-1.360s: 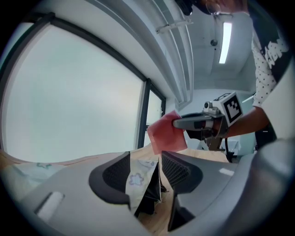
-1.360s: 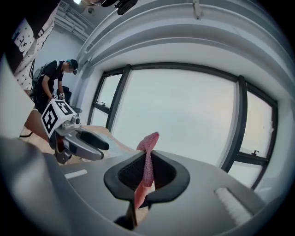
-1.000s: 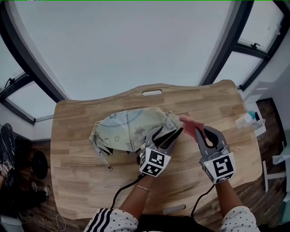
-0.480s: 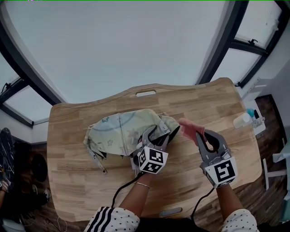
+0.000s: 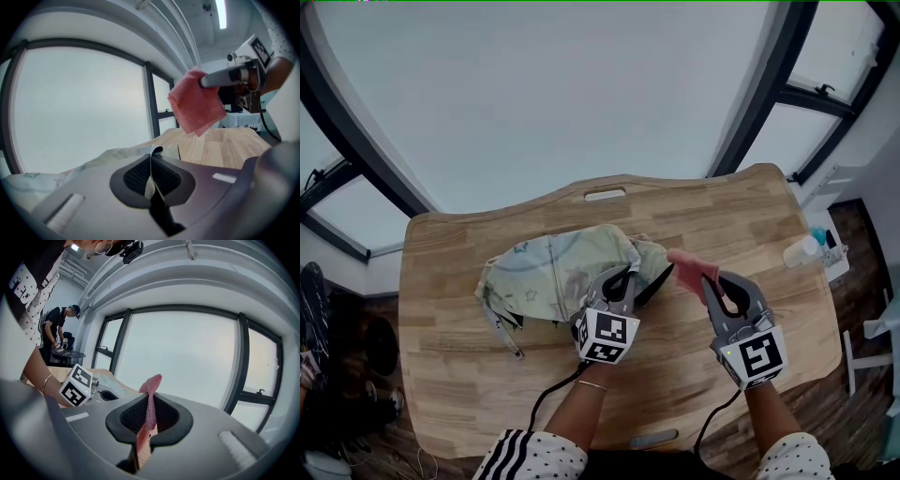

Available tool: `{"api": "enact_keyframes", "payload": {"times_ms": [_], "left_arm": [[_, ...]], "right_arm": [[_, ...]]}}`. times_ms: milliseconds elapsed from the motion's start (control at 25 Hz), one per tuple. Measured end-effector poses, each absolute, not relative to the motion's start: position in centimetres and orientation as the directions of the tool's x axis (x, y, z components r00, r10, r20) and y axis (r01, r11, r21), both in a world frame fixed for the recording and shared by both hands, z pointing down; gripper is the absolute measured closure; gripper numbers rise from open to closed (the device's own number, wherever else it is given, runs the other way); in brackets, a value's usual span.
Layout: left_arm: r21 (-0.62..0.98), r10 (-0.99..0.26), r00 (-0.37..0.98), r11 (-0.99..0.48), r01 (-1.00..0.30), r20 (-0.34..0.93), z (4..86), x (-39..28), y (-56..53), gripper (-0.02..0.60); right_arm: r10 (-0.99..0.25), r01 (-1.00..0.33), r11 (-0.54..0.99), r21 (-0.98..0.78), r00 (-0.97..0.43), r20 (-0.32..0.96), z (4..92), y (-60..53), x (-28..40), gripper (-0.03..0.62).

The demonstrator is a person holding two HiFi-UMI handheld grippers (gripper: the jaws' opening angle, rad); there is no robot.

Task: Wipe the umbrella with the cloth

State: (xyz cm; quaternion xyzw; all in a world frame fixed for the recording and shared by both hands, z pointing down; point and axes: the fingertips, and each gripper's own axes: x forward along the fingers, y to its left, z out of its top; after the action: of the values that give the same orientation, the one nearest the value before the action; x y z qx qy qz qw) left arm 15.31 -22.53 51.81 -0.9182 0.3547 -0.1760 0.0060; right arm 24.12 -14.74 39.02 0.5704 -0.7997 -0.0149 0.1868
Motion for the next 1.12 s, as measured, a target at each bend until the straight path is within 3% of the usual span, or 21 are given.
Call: {"api": "enact_keyframes", "payload": {"times_ms": [440,1120], "left_arm": [[-0.003,-0.790,0.598,-0.604,-0.797,0.134,46.5,6.2,-21.0,0.583],[0.240,-0.883,0.457,-0.424,-0.873,0.103,47.5,-5.8,-19.2,0.583]], "right_arm": [[-0.908,-0.892,0.396,0.219,-0.343,0.241,39.0,-15.4,19.9,0.568],[-0.878,-0.830,0.477,0.288,-0.439,0.188,36.2,-20.3,9.8,0.568]]}}
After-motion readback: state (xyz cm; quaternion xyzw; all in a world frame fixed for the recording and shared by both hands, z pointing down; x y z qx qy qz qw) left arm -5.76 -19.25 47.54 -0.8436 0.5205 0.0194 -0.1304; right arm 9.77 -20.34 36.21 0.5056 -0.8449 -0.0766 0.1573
